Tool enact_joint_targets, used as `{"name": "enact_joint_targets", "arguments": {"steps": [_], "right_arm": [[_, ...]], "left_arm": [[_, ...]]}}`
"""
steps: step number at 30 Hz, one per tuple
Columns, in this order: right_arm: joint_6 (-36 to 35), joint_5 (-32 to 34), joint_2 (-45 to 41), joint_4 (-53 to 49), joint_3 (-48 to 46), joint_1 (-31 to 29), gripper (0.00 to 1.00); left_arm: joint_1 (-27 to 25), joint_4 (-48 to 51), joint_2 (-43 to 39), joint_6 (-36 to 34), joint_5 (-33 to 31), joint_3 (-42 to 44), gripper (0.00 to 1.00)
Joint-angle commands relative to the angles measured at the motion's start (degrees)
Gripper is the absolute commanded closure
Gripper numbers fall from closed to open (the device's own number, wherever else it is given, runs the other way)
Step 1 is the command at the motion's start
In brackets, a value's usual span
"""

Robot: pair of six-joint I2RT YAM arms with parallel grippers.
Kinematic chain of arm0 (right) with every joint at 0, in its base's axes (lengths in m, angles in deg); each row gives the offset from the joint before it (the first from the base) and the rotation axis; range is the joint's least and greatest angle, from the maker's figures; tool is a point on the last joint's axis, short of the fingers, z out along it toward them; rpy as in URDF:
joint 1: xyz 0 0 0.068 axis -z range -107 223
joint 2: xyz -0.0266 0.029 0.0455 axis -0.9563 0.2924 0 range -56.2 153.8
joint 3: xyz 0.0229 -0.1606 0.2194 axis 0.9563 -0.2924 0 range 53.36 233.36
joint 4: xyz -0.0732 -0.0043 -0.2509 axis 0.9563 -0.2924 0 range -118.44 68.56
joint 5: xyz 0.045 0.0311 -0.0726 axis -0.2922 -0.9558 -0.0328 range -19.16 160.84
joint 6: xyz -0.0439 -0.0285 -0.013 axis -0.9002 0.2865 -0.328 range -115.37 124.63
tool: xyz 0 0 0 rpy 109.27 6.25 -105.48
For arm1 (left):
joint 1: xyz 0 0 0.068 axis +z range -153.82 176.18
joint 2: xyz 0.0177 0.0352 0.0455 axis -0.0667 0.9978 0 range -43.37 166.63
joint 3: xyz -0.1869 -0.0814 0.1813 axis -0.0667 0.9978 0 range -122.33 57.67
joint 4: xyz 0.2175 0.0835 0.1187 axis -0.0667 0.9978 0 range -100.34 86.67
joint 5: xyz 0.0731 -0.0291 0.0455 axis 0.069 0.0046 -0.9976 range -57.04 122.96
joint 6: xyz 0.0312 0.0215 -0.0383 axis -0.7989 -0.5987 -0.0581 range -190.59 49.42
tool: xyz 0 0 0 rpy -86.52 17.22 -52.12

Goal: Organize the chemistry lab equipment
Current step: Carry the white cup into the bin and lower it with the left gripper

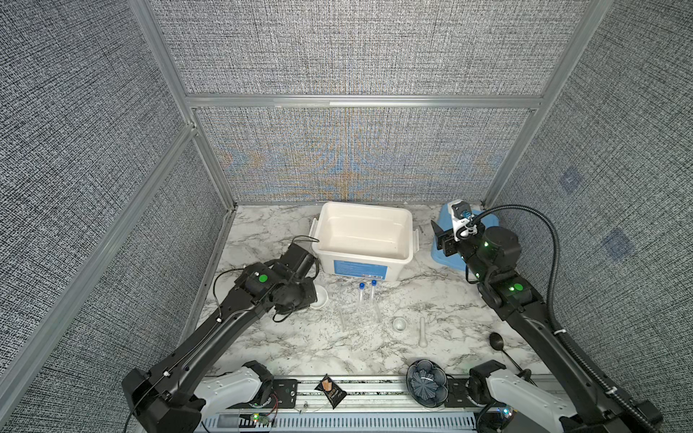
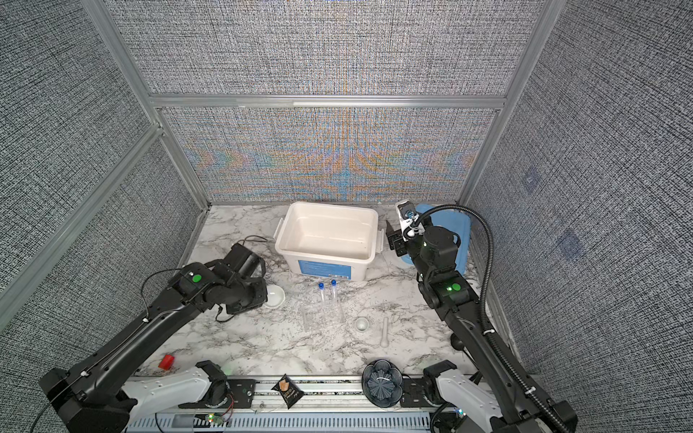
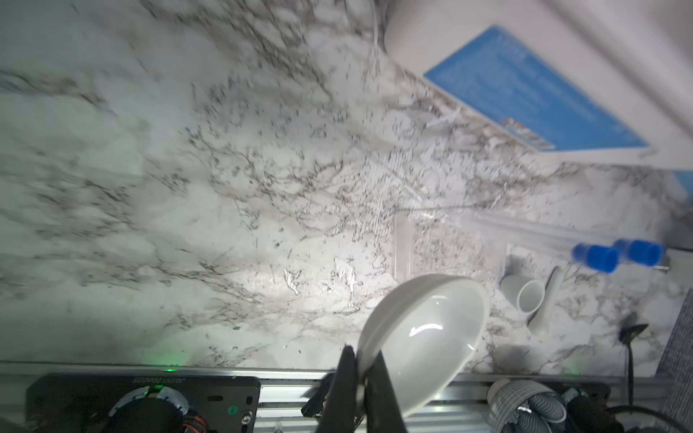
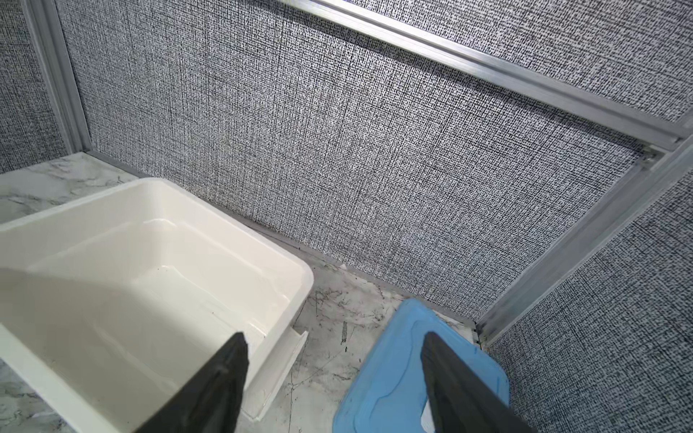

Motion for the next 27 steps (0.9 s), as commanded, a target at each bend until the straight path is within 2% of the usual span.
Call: {"name": "enact_joint_targets", "arguments": {"steps": [1, 8, 11, 15, 16, 21, 27], "right_arm": [[1.91, 0.42, 0.73, 1.12, 1.01, -0.01, 0.01], [5.86, 4.16, 0.03, -0.9, 1.02, -0.02, 0.01], [7.83, 4.92, 0.07, -3.86, 1.73, 0.11, 0.01], [8.97, 3.67, 0.37, -5.29, 1.73, 0.11, 0.01], [9.0, 2.78, 0.65, -6.11, 4.18, 0.19, 0.01], [8.19, 0.02, 1.82, -9.82, 7.62, 0.46, 0.01], [12.38, -3.99, 4.8, -11.61, 8.52, 0.52, 0.01]], "left_arm": [[0.44, 2.64, 5.75, -4.91, -9.55, -9.49, 1.0], [3.72, 4.55, 26.29, -15.19, -10.97, -34.01, 1.0], [6.08, 2.32, 33.16, -17.34, -7.87, -40.44, 1.0], [8.41, -2.38, 40.88, -17.32, -0.84, -43.48, 1.0], [8.78, -3.26, 42.92, -17.37, 0.88, -44.22, 1.0], [9.76, -3.78, 52.58, -17.03, 3.25, -49.55, 1.0], [9.95, -5.4, 60.44, -17.63, 2.64, -53.42, 1.0]]}}
